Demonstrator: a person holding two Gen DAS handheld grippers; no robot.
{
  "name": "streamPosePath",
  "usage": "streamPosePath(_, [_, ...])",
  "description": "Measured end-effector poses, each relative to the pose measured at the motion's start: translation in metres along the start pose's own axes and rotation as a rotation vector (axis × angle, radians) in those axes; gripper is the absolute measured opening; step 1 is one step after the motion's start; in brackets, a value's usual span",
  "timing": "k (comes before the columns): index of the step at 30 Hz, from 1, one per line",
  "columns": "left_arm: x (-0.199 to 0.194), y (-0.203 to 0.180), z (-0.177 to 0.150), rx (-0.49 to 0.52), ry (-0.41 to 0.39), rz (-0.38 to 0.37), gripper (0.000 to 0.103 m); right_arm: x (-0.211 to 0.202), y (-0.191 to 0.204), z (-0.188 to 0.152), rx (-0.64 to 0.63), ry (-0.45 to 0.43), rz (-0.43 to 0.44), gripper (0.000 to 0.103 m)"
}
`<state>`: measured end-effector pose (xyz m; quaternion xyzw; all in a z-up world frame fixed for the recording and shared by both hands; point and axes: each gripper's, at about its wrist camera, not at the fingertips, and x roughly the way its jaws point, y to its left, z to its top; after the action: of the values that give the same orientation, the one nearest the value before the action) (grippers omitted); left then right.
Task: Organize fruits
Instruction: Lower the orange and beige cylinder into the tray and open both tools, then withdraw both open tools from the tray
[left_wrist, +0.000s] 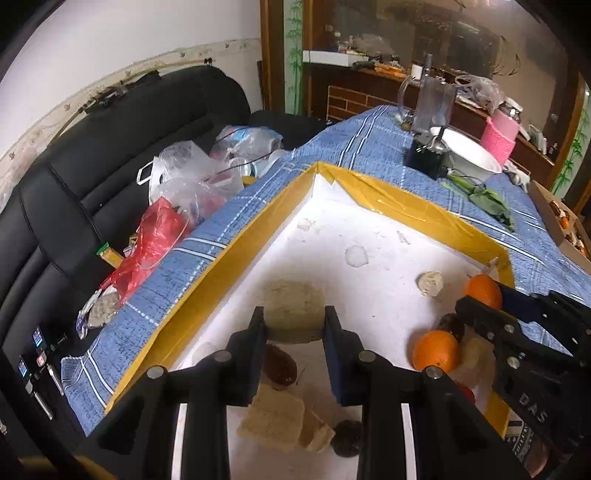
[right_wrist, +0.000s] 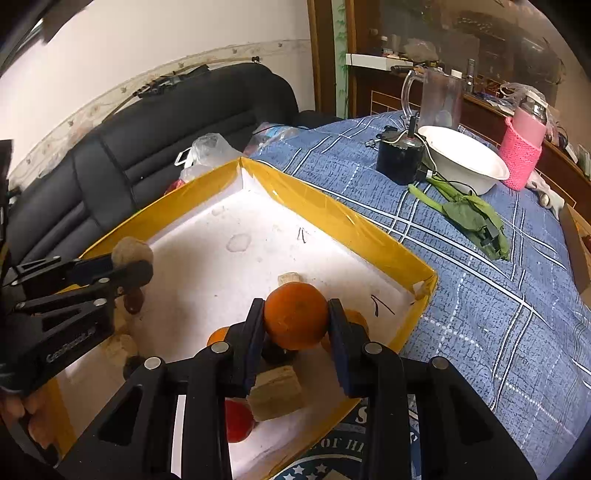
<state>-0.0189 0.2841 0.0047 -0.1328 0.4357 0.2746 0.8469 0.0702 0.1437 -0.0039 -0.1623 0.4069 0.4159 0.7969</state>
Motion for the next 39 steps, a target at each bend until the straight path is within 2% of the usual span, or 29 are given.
streamPosePath(2, [0.006, 0.000, 0.001, -0.003, 0.030, -0.011, 0.032, 0.002, 0.000, 0.000, -0.002, 0.008, 0.001, 0.032])
streamPosePath(8, [0.011, 0.005, 0.003, -0.030, 0.054, -0.001, 0.032, 0.006, 0.003, -0.002, -0.014, 0.025, -0.003, 0.033])
streamPosePath(10, [0.012, 0.007, 0.002, -0.040, 0.058, 0.000, 0.035, 0.004, 0.003, -0.002, -0.011, 0.023, -0.006, 0.041])
streamPosePath(11, [0.012, 0.008, 0.002, -0.041, 0.061, 0.010, 0.052, 0.002, 0.003, -0.002, -0.010, 0.014, -0.007, 0.053])
streamPosePath(12, [0.012, 0.008, 0.002, -0.036, 0.066, 0.021, 0.064, -0.002, 0.002, -0.002, -0.006, 0.006, -0.006, 0.058])
streamPosePath(13, [0.009, 0.009, 0.002, -0.037, 0.055, 0.024, 0.077, -0.006, 0.002, -0.003, -0.003, -0.002, -0.003, 0.058])
streamPosePath(14, [0.005, 0.010, 0.001, -0.045, 0.030, 0.022, 0.078, -0.011, 0.002, -0.003, -0.003, -0.014, -0.010, 0.060])
streamPosePath(15, [-0.001, 0.012, 0.000, -0.052, 0.009, 0.018, 0.078, -0.018, 0.001, -0.004, -0.002, -0.031, -0.024, 0.067])
streamPosePath(18, [-0.016, 0.017, -0.003, -0.057, -0.023, -0.016, 0.081, -0.041, -0.005, -0.010, 0.037, -0.085, -0.041, 0.073])
streamPosePath(19, [-0.022, 0.020, -0.005, -0.068, -0.041, -0.015, 0.084, -0.050, -0.006, -0.013, 0.044, -0.102, -0.043, 0.078])
streamPosePath(20, [-0.030, 0.023, -0.009, -0.084, -0.062, -0.010, 0.087, -0.061, -0.007, -0.017, 0.049, -0.126, -0.041, 0.089])
streamPosePath(23, [-0.050, 0.027, -0.018, -0.108, -0.122, -0.008, 0.091, -0.090, -0.002, -0.029, 0.051, -0.180, -0.019, 0.098])
streamPosePath(30, [-0.089, 0.023, -0.048, -0.077, -0.206, -0.030, 0.095, -0.137, 0.034, -0.059, -0.054, -0.214, 0.017, 0.100])
streamPosePath(39, [-0.116, 0.012, -0.069, -0.047, -0.223, -0.040, 0.096, -0.158, 0.058, -0.087, -0.134, -0.204, 0.016, 0.100])
